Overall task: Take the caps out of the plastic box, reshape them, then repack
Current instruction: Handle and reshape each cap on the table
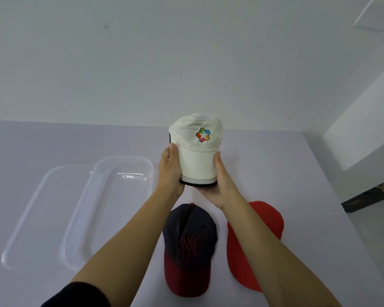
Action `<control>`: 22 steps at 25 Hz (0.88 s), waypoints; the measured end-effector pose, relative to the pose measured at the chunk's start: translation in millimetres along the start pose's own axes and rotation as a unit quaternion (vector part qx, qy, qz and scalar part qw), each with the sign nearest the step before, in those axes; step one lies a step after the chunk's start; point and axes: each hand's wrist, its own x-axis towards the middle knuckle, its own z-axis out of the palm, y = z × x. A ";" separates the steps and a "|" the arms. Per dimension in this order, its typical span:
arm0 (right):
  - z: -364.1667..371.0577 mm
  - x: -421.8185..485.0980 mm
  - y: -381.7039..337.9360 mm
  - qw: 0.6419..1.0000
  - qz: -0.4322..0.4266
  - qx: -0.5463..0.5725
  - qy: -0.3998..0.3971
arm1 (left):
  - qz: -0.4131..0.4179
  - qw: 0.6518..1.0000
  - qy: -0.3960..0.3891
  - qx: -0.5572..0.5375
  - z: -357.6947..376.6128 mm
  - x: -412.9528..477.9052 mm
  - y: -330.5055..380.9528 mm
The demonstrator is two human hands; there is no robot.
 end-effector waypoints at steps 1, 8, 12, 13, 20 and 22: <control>1.0 1.3 5.6 0.999 -0.009 0.033 0.006 | 0.012 1.000 0.001 0.012 -2.7 0.6 -5.2; -12.1 6.8 22.1 0.991 -0.032 0.041 0.123 | 0.043 0.977 -0.025 0.209 -15.8 9.9 3.7; -19.4 10.6 27.4 0.986 -0.015 0.031 0.161 | 0.127 0.931 -0.135 0.315 -23.4 17.1 36.3; -19.3 10.1 29.7 0.985 -0.005 0.029 0.172 | 0.143 0.908 -0.141 0.367 -24.6 19.2 41.9; -7.5 8.8 31.5 0.981 -0.021 -0.010 0.194 | 0.177 0.778 -0.194 0.570 -12.7 25.5 71.0; -6.4 9.5 24.7 0.980 -0.037 -0.007 0.197 | 0.198 0.778 -0.195 0.563 -9.3 27.4 77.1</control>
